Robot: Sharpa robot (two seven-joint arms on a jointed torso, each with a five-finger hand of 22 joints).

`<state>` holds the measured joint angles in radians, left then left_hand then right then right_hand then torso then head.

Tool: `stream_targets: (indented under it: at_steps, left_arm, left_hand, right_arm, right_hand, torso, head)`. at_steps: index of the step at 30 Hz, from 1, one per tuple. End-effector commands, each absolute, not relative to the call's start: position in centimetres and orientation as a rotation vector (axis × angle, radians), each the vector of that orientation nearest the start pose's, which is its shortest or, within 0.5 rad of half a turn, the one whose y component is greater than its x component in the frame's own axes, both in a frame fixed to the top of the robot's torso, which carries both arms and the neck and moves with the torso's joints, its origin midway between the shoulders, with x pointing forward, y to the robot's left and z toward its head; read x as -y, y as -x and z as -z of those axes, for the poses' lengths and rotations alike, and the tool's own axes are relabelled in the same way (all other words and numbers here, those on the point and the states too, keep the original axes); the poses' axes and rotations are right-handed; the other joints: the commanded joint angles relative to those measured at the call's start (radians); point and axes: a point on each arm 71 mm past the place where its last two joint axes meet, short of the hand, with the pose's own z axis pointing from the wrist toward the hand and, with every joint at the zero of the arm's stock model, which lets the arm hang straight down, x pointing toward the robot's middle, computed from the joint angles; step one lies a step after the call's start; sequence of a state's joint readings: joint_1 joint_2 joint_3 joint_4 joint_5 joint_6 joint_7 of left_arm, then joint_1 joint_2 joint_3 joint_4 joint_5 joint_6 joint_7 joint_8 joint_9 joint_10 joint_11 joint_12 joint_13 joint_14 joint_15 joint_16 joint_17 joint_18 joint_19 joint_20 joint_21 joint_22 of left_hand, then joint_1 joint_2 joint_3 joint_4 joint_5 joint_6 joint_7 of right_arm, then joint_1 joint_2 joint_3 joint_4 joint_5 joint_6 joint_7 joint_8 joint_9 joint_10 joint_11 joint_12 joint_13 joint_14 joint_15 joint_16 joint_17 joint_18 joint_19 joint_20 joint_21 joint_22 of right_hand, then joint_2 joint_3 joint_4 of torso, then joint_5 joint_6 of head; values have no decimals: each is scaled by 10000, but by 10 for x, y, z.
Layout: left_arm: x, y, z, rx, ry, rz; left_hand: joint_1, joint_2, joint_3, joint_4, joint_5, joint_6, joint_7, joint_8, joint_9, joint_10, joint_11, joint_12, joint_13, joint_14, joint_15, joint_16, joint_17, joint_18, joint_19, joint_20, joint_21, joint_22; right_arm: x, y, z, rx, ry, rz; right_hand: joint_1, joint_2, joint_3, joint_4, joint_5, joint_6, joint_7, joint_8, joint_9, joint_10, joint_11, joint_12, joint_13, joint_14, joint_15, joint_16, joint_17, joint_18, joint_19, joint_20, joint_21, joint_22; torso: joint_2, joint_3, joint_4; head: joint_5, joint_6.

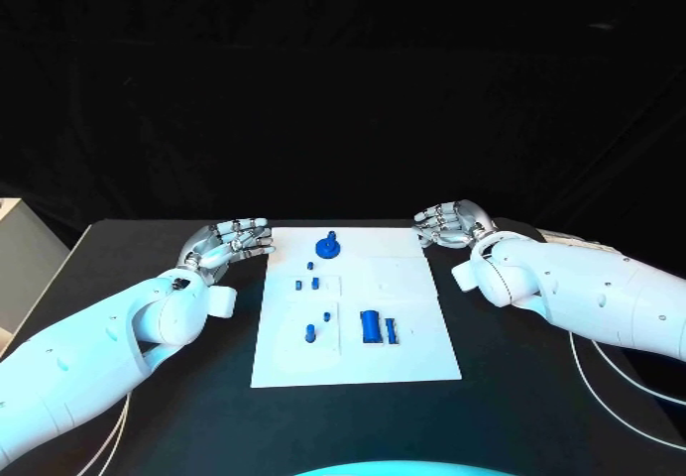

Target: Assemble the parts on the task board

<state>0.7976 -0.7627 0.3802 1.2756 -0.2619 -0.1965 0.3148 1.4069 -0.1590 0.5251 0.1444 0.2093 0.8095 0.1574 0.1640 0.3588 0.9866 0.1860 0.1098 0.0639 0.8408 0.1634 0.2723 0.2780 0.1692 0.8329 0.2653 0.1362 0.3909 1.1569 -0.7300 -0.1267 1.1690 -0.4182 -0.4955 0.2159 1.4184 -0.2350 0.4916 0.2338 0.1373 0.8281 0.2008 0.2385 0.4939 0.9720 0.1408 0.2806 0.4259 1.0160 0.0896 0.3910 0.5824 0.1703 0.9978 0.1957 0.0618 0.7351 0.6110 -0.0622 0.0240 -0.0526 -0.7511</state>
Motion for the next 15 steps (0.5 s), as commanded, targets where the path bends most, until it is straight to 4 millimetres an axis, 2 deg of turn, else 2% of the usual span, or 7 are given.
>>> stream_targets:
  at_steps: [1,4,5,6,13,14,15]
  left_arm:
    - [-262,-503,260,-12894,12351,14602]
    - [-261,-504,262,-12927,12244,14493]
    - [-261,-503,265,-13401,12434,14369]
    - [-260,-503,264,-13387,12431,14362]
    - [-249,-500,256,-13116,12378,14195]
    - [-244,-499,253,-13023,12361,14123]
    - [-241,-498,251,-12956,12349,14065]
  left_hand:
    - [-59,-87,-177,44,-24,28,104,-97,-190,-141,70,-402,-8,-193,73,-478,-149,115,-21,150,-490,-490]
    - [-123,-98,-340,100,-14,-2,103,-181,-342,-397,84,-483,-15,-403,133,-853,-314,73,-228,214,-757,-897]
    - [-4279,1590,-5251,-1444,-2093,-8095,-1574,-1640,-3588,-9866,-1860,-1098,-639,-8408,-1634,-2723,-2780,-1692,-8329,-2653,-1362,-3909]
    - [-4582,1590,-5251,-1444,-2093,-8095,-1574,-1640,-3588,-9866,-1860,-1098,-639,-8408,-1634,-2723,-2780,-1692,-8329,-2653,-1362,-3909]
    - [-6886,1590,-5251,-1444,-2093,-8095,-1574,-1640,-3588,-9866,-1860,-1098,-639,-8408,-1634,-2723,-2780,-1692,-8329,-2653,-1362,-3909]
    - [-14069,1590,-5251,-1444,-2093,-8095,-1574,-1640,-3588,-9866,-1860,-1098,-639,-8408,-1634,-2723,-2780,-1692,-8329,-2653,-1362,-3909]
    - [-14069,1590,-5251,-1444,-2093,-8095,-1574,-1640,-3588,-9866,-1860,-1098,-639,-8408,-1634,-2723,-2780,-1692,-8329,-2653,-1362,-3909]
  right_arm:
    - [265,-529,247,-14886,-8441,-9989]
    - [261,-530,247,-14862,-8326,-10168]
    - [266,-529,250,-15143,-8583,-9378]
    - [265,-529,250,-15113,-8614,-9418]
    - [249,-518,247,-14509,-9251,-10174]
    - [243,-513,245,-14284,-9494,-10430]
    - [239,-510,244,-14116,-9680,-10614]
  right_hand:
    - [-123,-72,-38,-177,-99,73,31,-248,-300,208,80,-524,-1111,-117,183,-842,-590,132,-314,198,-9,-1032]
    - [-181,15,-99,-273,-96,162,33,-396,-471,308,116,-725,-1757,-74,224,-1280,-939,127,-370,282,9,-1710]
    - [-4318,2350,-4916,-2338,-1373,-8281,-2008,-2385,-4939,-9720,-1408,-2806,-4259,-3119,-896,-3910,-5824,-1703,-9978,-1957,-618,-7351]
    - [-4634,2350,-4916,-2338,-1373,-8281,-2008,-2385,-4939,-9720,-1408,-2806,-4259,-10160,-896,-3910,-5824,-1703,-9978,-1957,-618,-7351]
    - [-6941,2350,-4916,-2338,-1373,-8281,-2008,-2385,-4939,-9720,-1408,-2806,-4259,-10160,-896,-3910,-5824,-1703,-9978,-1957,-618,-7351]
    - [-14184,2350,-4916,-2338,-1373,-8281,-2008,-2385,-4939,-9720,-1408,-2806,-4259,-10160,-896,-3910,-5824,-1703,-9978,-1957,-618,-7351]
    - [-14184,2350,-4916,-2338,-1373,-8281,-2008,-2385,-4939,-9720,-1408,-2806,-4259,-10160,-896,-3910,-5824,-1703,-9978,-1957,-618,-7351]
  torso:
    - [-116,75,18]
    - [-116,126,19]
    - [-70,56,11]
    - [-78,64,8]
    - [-246,223,-63]
    - [-308,281,-89]
    - [-355,326,-109]
  head:
    - [94,151]
    - [127,199]
    - [82,125]
    - [88,144]
    - [213,533]
    - [259,676]
    - [294,786]
